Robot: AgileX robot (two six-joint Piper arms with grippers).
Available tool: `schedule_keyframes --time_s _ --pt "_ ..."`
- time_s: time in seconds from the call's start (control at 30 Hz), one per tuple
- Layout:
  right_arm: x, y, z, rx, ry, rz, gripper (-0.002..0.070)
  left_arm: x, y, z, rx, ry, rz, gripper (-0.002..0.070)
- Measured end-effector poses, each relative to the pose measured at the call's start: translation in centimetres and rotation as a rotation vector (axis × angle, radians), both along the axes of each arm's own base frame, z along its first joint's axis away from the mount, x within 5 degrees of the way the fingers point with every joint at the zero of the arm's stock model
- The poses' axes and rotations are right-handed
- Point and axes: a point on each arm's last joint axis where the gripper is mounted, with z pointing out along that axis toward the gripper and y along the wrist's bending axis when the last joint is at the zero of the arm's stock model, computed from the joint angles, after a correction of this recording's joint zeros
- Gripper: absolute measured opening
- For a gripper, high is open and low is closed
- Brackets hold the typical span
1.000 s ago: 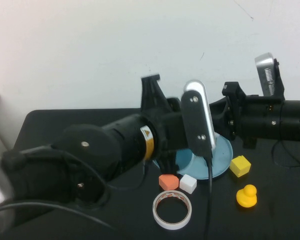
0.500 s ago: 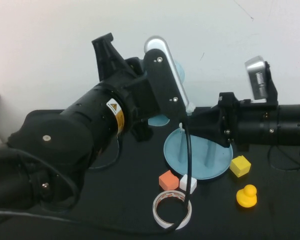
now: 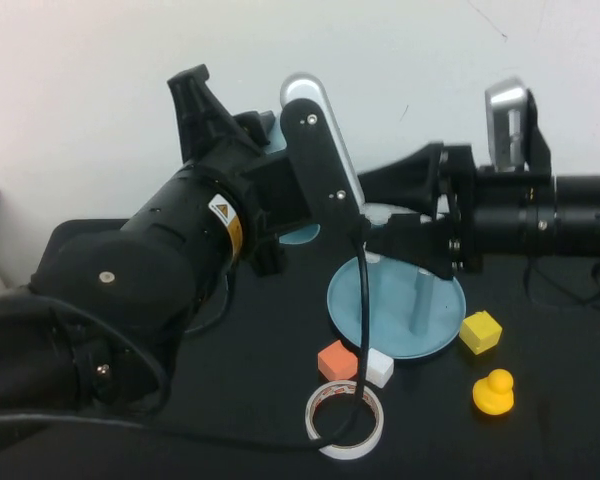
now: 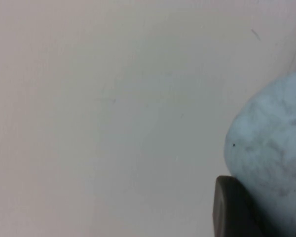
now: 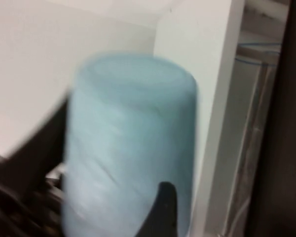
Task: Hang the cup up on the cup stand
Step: Adjust the cup with two arms
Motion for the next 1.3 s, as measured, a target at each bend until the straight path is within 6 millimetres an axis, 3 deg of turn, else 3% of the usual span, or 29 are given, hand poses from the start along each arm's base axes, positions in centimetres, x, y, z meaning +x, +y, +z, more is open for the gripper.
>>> schedule_keyframes --time_s 0.33,0.67,0.8,0.9,1.23,1.3 --pt "1.9 0.6 3.6 0.055 -0.095 0.018 0.0691 -0.5 -0.9 -0.3 -0.007 0.038 -0.117 0.0194" --pt "1.7 2.5 2.8 0.039 -0.062 0.039 0.0693 0.3 -1.8 -0.7 0.003 0.046 -0.115 0.0194" --pt "1.9 2.6 2.7 0.026 -0.064 0.022 0.0688 0.5 -2.0 -0.9 0.004 0.050 -0.111 0.0194" --pt "1.9 2.6 2.7 0.027 -0.067 0.018 0.0633 0.6 -2.0 -0.9 0.005 0.049 -0.106 0.0193" --pt "2.2 2.6 2.9 0.018 -0.114 -0.003 0.0634 0.6 -1.9 -0.8 0.008 0.039 -0.095 0.0194" --pt "2.3 2.7 3.0 0.008 -0.137 -0.006 0.0634 0.7 -1.8 -0.8 -0.001 0.043 -0.091 0.0221"
